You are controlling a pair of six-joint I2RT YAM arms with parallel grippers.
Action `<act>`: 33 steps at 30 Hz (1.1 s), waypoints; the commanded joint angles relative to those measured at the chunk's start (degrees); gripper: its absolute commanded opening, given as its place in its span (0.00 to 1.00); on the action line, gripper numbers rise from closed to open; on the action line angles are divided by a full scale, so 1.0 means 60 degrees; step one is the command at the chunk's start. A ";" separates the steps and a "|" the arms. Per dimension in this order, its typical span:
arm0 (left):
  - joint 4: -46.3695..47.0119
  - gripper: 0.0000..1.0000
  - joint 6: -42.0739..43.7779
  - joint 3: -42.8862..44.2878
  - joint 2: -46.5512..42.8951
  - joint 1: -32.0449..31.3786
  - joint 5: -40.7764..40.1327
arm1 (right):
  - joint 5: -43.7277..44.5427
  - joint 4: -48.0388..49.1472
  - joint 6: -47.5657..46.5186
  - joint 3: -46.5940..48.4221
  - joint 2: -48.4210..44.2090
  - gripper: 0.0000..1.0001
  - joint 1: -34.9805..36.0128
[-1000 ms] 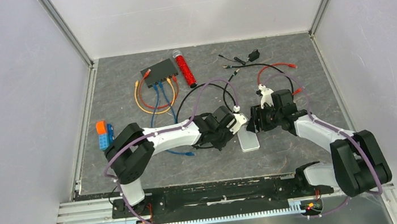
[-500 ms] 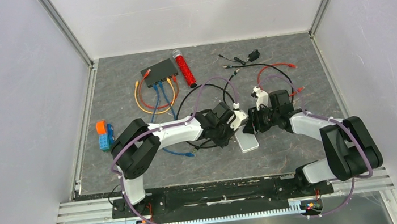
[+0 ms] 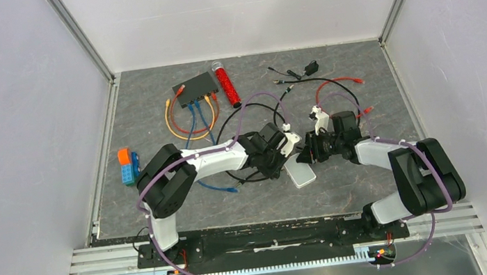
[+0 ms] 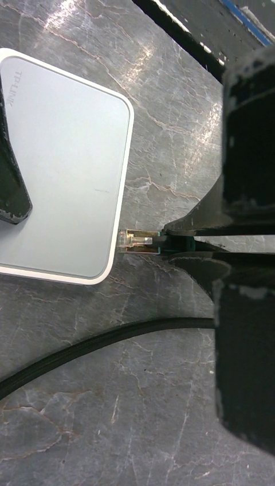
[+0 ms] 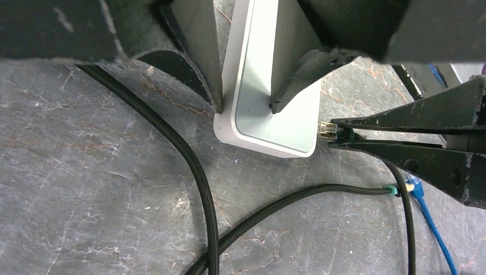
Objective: Insert the plug into the switch port
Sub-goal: Insert the connector into the switch port.
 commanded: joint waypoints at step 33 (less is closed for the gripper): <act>-0.1169 0.02 -0.1831 0.0667 0.0974 0.0136 0.0450 | -0.0807 -0.0095 0.0259 -0.0084 0.0619 0.38 -0.0065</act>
